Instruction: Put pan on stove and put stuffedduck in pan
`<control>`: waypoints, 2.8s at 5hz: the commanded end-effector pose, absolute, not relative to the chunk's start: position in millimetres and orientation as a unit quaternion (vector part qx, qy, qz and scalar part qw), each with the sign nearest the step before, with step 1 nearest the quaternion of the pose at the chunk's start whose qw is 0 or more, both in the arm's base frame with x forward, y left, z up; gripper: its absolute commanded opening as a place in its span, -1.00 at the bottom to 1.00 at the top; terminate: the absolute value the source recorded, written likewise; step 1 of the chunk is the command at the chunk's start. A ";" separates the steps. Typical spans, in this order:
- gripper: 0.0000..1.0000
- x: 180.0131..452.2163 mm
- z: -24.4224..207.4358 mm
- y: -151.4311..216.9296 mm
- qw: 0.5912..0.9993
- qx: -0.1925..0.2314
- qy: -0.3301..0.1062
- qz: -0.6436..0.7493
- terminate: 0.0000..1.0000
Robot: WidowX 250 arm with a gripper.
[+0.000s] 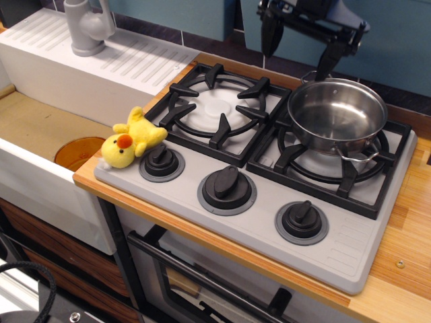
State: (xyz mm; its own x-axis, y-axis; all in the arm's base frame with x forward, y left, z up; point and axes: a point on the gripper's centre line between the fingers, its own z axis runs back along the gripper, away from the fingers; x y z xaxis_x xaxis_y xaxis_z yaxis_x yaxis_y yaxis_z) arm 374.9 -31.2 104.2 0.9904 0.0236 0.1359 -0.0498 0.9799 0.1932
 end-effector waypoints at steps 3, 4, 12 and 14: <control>1.00 372.5 62.5 -40.5 0.990 0.070 -0.117 0.019 -1.00; 1.00 371.3 55.6 -41.8 0.990 0.065 -0.120 0.014 -1.00; -1.00 354.0 173.8 -36.5 0.986 0.156 -0.053 0.026 -1.00; -1.00 358.0 182.2 12.0 0.985 0.166 -0.046 0.006 -1.00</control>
State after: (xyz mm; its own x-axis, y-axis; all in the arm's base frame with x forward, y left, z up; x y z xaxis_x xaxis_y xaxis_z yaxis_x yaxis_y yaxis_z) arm 356.1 11.7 151.8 1.0000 -0.0035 0.0003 0.0032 0.9441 0.3296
